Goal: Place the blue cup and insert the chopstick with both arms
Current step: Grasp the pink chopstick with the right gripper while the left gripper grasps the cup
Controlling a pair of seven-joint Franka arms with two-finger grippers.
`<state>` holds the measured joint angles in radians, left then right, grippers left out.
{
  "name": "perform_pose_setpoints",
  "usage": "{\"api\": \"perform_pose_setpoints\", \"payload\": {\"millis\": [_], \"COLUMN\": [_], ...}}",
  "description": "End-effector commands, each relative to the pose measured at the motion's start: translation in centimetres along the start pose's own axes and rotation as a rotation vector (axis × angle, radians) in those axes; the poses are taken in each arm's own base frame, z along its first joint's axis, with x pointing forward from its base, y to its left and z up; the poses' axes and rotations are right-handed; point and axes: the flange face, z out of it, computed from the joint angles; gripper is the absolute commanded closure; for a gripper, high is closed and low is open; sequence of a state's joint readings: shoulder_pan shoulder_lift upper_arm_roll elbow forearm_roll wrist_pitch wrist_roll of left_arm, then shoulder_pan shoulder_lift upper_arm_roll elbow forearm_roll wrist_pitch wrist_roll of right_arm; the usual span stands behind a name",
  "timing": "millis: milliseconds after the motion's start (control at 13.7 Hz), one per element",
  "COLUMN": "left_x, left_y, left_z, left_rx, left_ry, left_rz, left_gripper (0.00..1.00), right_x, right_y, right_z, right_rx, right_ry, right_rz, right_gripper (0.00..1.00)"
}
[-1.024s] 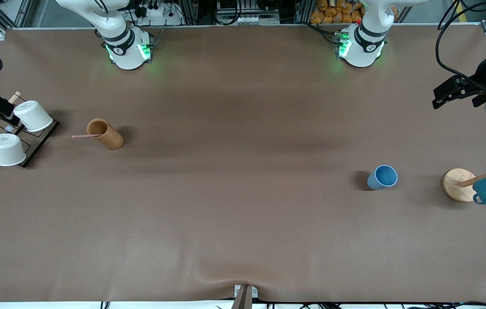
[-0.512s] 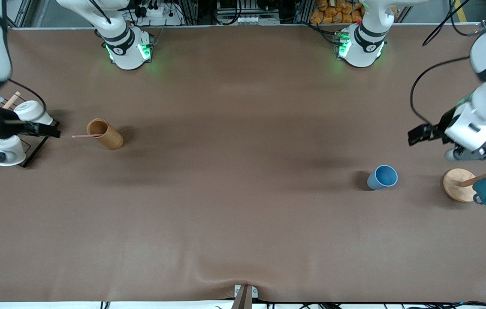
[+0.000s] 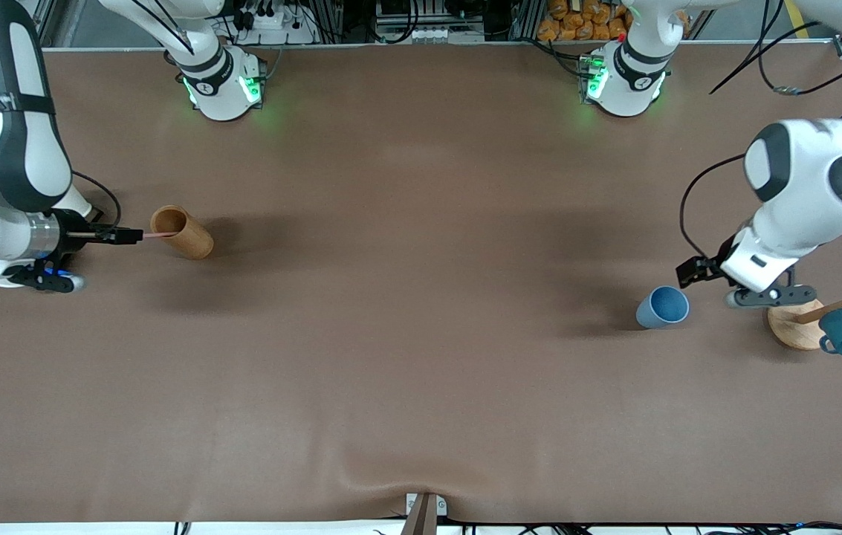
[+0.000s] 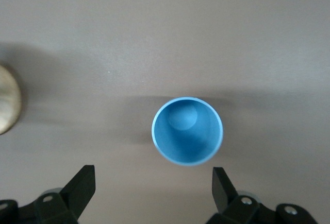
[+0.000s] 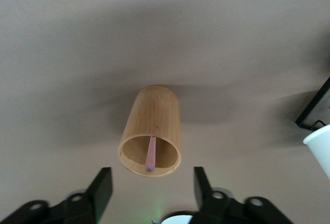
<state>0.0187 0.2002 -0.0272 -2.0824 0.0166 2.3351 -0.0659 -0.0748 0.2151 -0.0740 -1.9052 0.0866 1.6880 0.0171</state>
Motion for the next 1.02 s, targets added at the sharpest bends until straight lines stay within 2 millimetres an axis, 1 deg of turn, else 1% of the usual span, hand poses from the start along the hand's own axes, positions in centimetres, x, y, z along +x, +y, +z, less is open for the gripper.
{"api": "perform_pose_setpoints", "payload": {"millis": [0,73,146,220,293,439,512,585,659,732,878,951], "left_x": [0.8,0.9,1.0,1.1,1.0,0.9,0.8,0.8,0.8,0.9,1.0,1.1], "left_y": [-0.4,-0.2,-0.3,-0.4,-0.6,-0.6,-0.6,-0.5,-0.3,-0.1,0.4,1.1], "left_z": [3.5,4.5,5.2,5.7,6.2,7.5,7.8,7.9,7.9,7.8,7.4,7.0], "left_rx": [0.008,0.005,0.004,0.004,0.002,-0.005,-0.005,-0.005,-0.006,-0.006,-0.008,-0.011], "left_ry": [0.019,0.02,0.02,0.019,0.011,-0.01,-0.016,-0.016,-0.016,-0.014,-0.007,0.001], "left_rz": [0.017,0.018,0.016,0.015,0.009,-0.007,-0.01,-0.013,-0.012,-0.01,-0.003,0.009], "left_gripper": [0.0,0.03,0.1,0.16,0.22,0.37,0.51,0.72,0.92,1.0,1.0,1.0], "right_x": [0.4,0.3,0.5,0.5,0.6,0.6,0.6,0.5,0.3,0.2,-0.3,-0.6], "right_y": [-0.3,-0.5,-0.4,-0.3,-0.3,-0.6,-0.5,-0.7,-0.8,-1.1,-2.0,-2.2], "right_z": [1.2,1.6,1.9,1.8,2.0,1.9,1.6,1.4,1.1,0.3,-2.0,-3.5], "right_rx": [0.015,0.013,0.014,0.015,0.015,0.012,0.014,0.012,0.012,0.011,0.006,0.006], "right_ry": [-0.022,-0.032,-0.036,-0.033,-0.036,-0.035,-0.033,-0.032,-0.031,-0.031,-0.039,-0.04], "right_rz": [0.02,0.028,0.031,0.032,0.033,0.03,0.032,0.029,0.028,0.022,0.004,0.0], "right_gripper": [0.44,0.46,0.51,0.59,0.72,0.93,0.95,1.0,1.0,1.0,1.0,1.0]}}
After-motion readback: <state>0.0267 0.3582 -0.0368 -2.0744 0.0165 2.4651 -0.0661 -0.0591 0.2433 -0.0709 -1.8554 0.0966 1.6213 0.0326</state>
